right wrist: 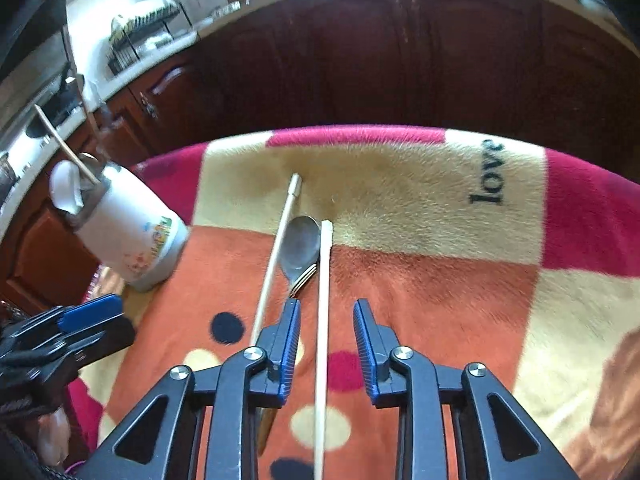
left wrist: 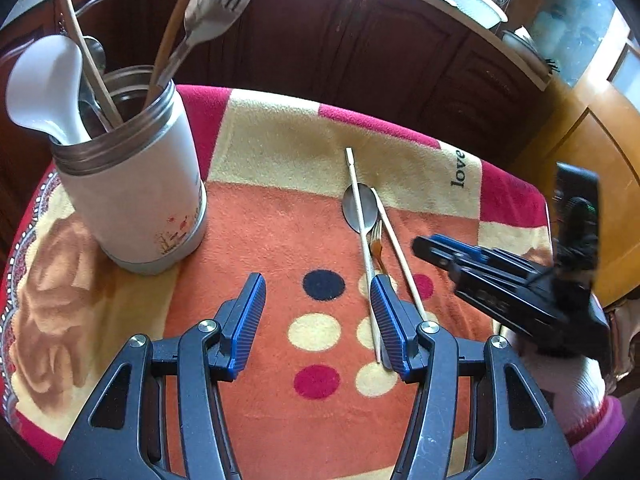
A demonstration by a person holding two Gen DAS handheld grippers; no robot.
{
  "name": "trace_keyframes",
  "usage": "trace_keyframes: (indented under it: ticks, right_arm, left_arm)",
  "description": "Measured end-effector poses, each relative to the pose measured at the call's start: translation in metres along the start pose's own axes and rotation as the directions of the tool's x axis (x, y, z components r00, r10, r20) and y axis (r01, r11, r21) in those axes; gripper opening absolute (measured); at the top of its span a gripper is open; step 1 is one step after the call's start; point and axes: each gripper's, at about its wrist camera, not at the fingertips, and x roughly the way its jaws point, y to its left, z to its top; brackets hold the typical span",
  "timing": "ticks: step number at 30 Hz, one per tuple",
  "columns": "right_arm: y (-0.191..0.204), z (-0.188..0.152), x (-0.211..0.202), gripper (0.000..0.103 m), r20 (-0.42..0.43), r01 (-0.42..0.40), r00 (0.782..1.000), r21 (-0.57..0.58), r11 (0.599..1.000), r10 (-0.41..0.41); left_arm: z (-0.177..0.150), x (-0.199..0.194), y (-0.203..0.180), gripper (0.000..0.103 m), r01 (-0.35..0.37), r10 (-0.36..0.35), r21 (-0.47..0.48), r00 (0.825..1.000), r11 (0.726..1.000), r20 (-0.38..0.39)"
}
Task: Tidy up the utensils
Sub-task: 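Close the left gripper on a wooden chopstick while the right gripper grasps another chopstick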
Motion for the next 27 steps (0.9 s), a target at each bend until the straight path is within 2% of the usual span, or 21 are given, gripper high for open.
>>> trace_keyframes:
  ticks: [2, 4, 7, 10, 14, 17, 19, 21, 23, 25, 27]
  right_arm:
    - [0.003, 0.003, 0.013, 0.024, -0.028, 0.004, 1.0, -0.021, 1.0, -0.005]
    - [0.005, 0.004, 0.025, 0.021, -0.054, 0.051, 0.997, -0.049, 0.997, -0.054]
    - [0.003, 0.004, 0.027, 0.004, -0.034, 0.077, 0.996, -0.05, 0.996, -0.078]
    - [-0.009, -0.001, 0.012, 0.004, 0.012, 0.089, 0.996, 0.006, 0.996, -0.089]
    - [-0.032, -0.01, -0.002, 0.004, 0.02, 0.099, 0.995, 0.088, 0.991, -0.102]
    - [-0.045, -0.015, -0.006, 0.004, 0.015, 0.068, 0.997, 0.138, 0.988, -0.071]
    - [-0.052, -0.015, -0.009, 0.007, 0.026, 0.024, 0.999, 0.158, 0.987, -0.028]
    - [-0.052, -0.016, -0.012, 0.016, 0.034, 0.021, 0.999, 0.155, 0.988, -0.027]
    - [-0.052, -0.013, -0.01, 0.016, 0.033, 0.004, 0.999, 0.155, 0.988, -0.009]
    - [-0.051, -0.008, -0.006, 0.016, 0.022, -0.012, 1.0, 0.151, 0.988, 0.009]
    - [-0.049, -0.004, 0.002, 0.016, 0.007, -0.006, 1.0, 0.131, 0.991, 0.005]
  left_arm:
    - [0.002, 0.005, 0.001, 0.054, -0.003, 0.003, -0.002, 1.0, 1.0, -0.006]
    - [0.005, 0.011, 0.002, 0.054, -0.004, 0.004, -0.006, 1.0, 1.0, -0.015]
    - [0.01, 0.021, 0.001, 0.054, 0.005, -0.005, -0.014, 1.0, 1.0, -0.028]
    - [0.016, 0.03, -0.004, 0.054, 0.024, -0.024, -0.018, 0.999, 1.0, -0.029]
    - [0.029, 0.05, -0.01, 0.054, 0.052, -0.053, -0.039, 0.998, 0.998, -0.045]
    - [0.039, 0.067, -0.016, 0.054, 0.062, -0.065, -0.049, 0.996, 0.997, -0.058]
    - [0.047, 0.077, -0.019, 0.054, 0.065, -0.068, -0.051, 0.996, 0.997, -0.064]
    - [0.054, 0.087, -0.021, 0.053, 0.062, -0.066, -0.053, 0.995, 0.997, -0.068]
    - [0.057, 0.097, -0.022, 0.039, 0.064, -0.068, -0.049, 0.994, 0.997, -0.086]
    - [0.057, 0.106, -0.02, 0.018, 0.069, -0.075, -0.053, 0.99, 0.996, -0.122]
    - [0.056, 0.11, -0.018, 0.013, 0.087, -0.094, -0.06, 0.986, 0.994, -0.137]
